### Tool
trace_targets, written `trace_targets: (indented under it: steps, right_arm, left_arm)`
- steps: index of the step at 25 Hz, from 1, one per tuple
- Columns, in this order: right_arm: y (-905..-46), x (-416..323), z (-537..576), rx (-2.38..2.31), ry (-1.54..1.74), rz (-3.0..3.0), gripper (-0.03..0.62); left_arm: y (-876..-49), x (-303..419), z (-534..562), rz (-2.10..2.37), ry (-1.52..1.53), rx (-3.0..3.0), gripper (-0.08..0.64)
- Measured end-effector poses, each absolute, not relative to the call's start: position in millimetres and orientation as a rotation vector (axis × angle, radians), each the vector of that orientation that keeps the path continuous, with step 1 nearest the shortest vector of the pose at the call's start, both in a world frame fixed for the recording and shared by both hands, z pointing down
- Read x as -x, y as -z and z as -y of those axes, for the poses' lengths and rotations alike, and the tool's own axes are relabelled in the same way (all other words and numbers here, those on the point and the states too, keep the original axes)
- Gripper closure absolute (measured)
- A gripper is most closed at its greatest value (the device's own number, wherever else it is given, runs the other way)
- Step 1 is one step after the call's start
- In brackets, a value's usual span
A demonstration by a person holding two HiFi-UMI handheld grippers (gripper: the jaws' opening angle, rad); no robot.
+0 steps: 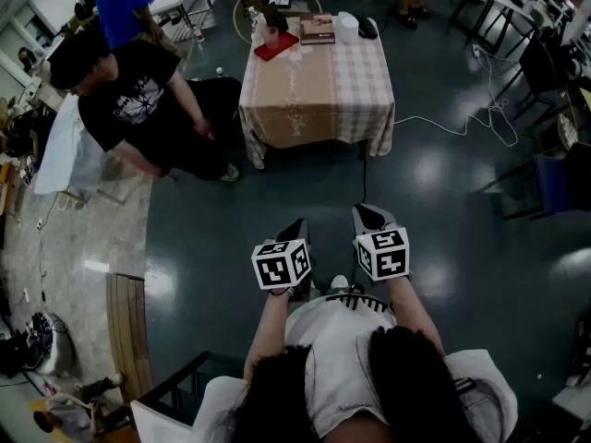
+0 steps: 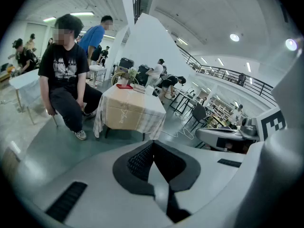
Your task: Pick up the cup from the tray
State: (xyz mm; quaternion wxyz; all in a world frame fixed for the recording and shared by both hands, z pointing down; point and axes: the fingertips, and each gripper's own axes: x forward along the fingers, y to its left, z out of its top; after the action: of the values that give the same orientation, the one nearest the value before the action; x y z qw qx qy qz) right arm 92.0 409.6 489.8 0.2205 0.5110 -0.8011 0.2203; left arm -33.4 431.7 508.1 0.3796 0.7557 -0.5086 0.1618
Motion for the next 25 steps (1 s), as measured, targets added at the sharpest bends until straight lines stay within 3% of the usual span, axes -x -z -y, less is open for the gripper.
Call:
trace_targets:
  steps: [25]
  right_arm:
    - [-492.4,-141.3,-407.3,-1.343,-0.698,2.324,0.581]
  left_arm:
    - [-492.3,-5.4,-435.1,1.372,-0.404,-1.920,0.552]
